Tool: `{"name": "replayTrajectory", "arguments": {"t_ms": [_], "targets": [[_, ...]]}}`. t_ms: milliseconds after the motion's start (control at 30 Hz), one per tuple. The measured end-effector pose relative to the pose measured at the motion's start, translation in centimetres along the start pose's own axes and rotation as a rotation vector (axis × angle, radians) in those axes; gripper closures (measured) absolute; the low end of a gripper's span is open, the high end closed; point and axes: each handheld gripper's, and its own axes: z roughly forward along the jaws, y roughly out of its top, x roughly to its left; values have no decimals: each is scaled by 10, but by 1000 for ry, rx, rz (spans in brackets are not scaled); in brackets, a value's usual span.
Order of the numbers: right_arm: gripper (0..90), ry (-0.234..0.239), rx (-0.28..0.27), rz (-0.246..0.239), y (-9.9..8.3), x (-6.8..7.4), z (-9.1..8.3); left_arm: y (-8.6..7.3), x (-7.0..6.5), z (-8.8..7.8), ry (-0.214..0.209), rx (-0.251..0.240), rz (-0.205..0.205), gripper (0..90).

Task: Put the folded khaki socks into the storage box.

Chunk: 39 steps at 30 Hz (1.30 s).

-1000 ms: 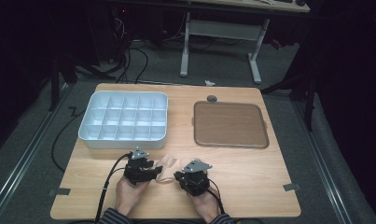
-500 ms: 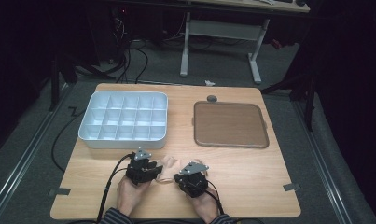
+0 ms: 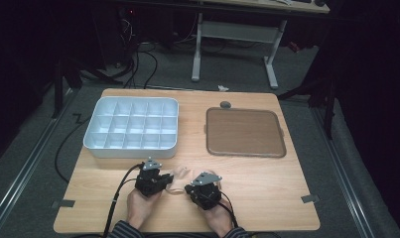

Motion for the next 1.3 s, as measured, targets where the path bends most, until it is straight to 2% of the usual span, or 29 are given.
{"name": "replayTrajectory", "arguments": {"t_ms": [100,167,300,433,567,800,933,1067,1300], "targets": [[817,-2,11,-10,2,3,-1,0,2,-1,-14,-3,-7,831],[818,2,-6,-1,4,3,-4,0,2,-2,-19,-6,-5,833],[881,-21,-48,20,11,-2,-13,0,2,-4,-32,-13,0,837],[900,-38,-21,22,13,-5,-11,1,1,-8,-41,-30,3,843],[900,-31,-1,39,10,-6,-6,1,1,-12,-54,-41,8,844],[900,-22,10,55,8,-6,-3,3,0,-17,-110,-71,-14,845],[900,-15,24,43,8,-7,3,3,0,-21,-114,-69,-3,845],[900,-10,26,39,9,-5,4,3,3,-24,-130,-70,-19,845],[900,-15,37,15,15,0,9,5,2,-27,-152,-117,-26,847]]}}
